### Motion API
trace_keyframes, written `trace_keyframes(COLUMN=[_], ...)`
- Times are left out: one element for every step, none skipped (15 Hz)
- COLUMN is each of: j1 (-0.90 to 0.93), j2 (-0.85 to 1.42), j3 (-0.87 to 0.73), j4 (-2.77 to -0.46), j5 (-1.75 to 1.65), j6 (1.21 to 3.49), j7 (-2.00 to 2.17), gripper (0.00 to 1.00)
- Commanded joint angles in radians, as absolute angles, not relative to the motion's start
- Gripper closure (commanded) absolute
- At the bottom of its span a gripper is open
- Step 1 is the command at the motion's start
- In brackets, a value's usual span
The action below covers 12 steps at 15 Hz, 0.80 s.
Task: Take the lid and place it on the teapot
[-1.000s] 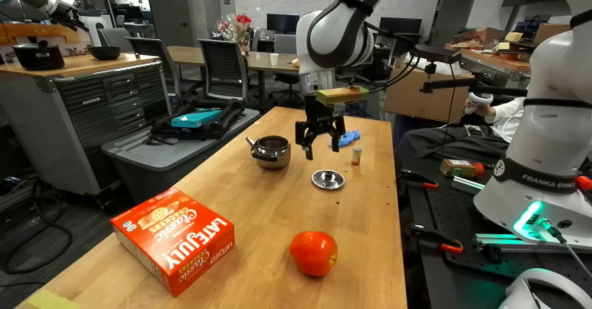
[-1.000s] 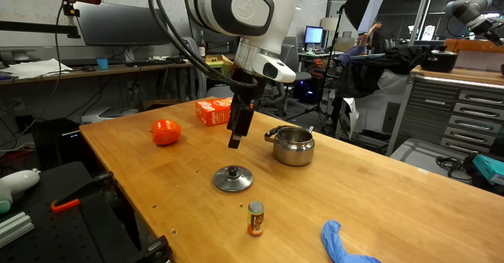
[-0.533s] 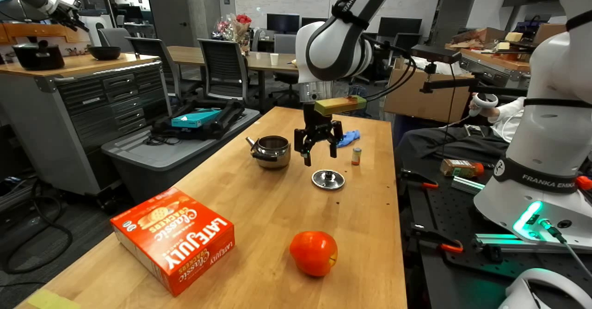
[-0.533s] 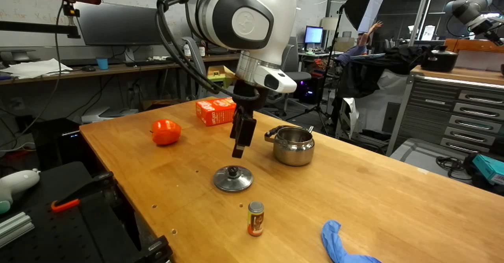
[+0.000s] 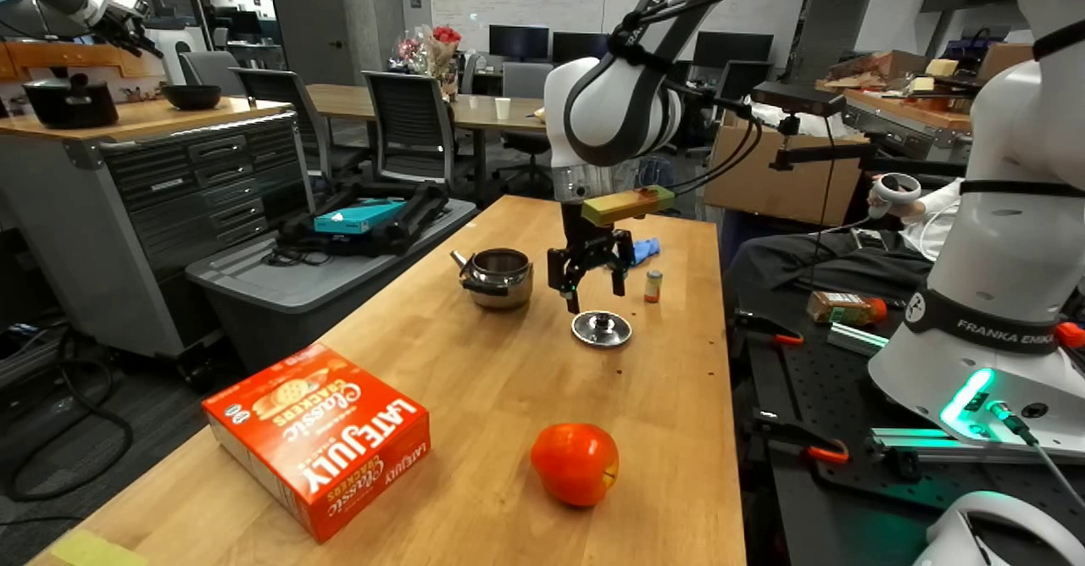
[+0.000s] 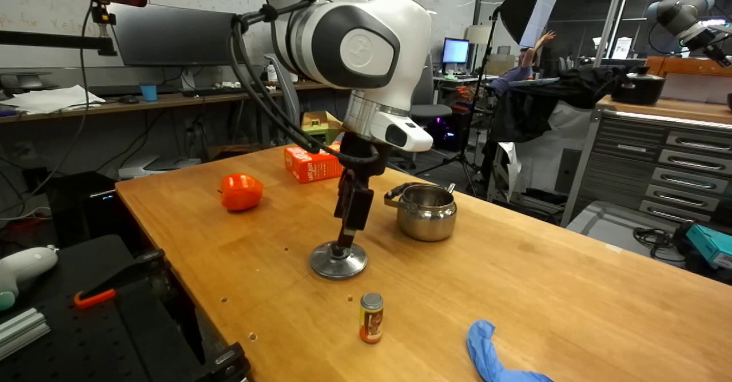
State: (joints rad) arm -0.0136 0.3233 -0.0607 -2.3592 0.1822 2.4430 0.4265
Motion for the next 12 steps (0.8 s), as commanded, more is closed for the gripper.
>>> trace_keyframes(j1=[0.007,0.008,0.009,0.010,0.011,0.012,0.013,0.014,0.015,0.016,0.016,0.017], j2=[0.341,0.346,0.350,0.354,0.358,0.362,0.365,0.367,0.370,0.372,0.373,0.374], j3=[-0.088,-0.090,-0.093,-0.094,-0.096,-0.097,-0.098,-0.099,-0.100,-0.101,-0.101,-0.102], j4=[-2.358,-2.357,-2.357,-2.356,-2.355,-2.354,-2.353,-2.353,-2.352,-2.352,-2.351,-2.351], j5=[0.148,0.144,0.138,0.135,0.134,0.133,0.133,0.134,0.134,0.135,0.136,0.136], j6=[2.456,2.454,2.454,2.453,2.452,2.450,2.449,2.449,2.449,2.450,2.451,2.452], j7=[0.461,0.463,0.467,0.469,0.472,0.474,0.476,0.480,0.484,0.487,0.491,0.495], gripper=[0.00,0.00,0.00,0.00,0.00,0.00,0.11,0.26,0.33,0.43,0.50,0.59])
